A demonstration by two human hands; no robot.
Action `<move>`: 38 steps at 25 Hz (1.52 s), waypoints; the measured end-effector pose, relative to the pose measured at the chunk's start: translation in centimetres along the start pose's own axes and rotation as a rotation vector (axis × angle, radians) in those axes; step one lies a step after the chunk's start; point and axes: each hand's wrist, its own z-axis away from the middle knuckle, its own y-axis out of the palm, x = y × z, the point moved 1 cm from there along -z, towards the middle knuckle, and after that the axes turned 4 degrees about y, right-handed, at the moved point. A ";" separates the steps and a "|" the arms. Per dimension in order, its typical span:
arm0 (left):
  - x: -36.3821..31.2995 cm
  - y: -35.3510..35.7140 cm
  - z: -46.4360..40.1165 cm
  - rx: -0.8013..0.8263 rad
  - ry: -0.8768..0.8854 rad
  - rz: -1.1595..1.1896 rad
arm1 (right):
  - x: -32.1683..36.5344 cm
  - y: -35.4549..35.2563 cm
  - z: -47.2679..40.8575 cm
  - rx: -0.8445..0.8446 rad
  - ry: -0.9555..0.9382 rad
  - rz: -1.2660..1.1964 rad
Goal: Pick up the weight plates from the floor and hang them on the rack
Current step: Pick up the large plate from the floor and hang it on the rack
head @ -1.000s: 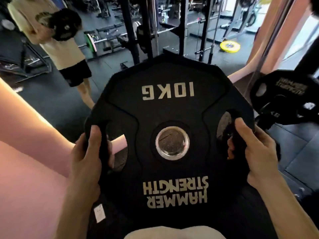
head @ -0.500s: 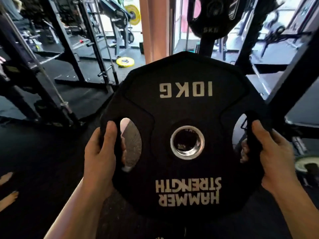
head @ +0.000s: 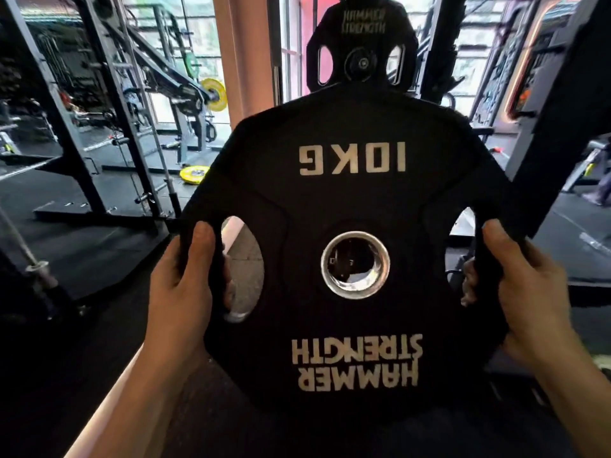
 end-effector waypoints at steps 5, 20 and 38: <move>7.9 1.4 -1.8 0.042 0.085 0.042 | -6.7 -0.3 -3.3 0.053 -0.133 -0.020; 29.8 1.6 -3.7 0.116 0.317 0.066 | -27.9 -1.4 -8.8 -0.013 -0.448 -0.033; 39.9 7.6 -12.9 0.069 0.250 -0.031 | -35.5 0.8 -19.9 -0.159 -0.473 0.132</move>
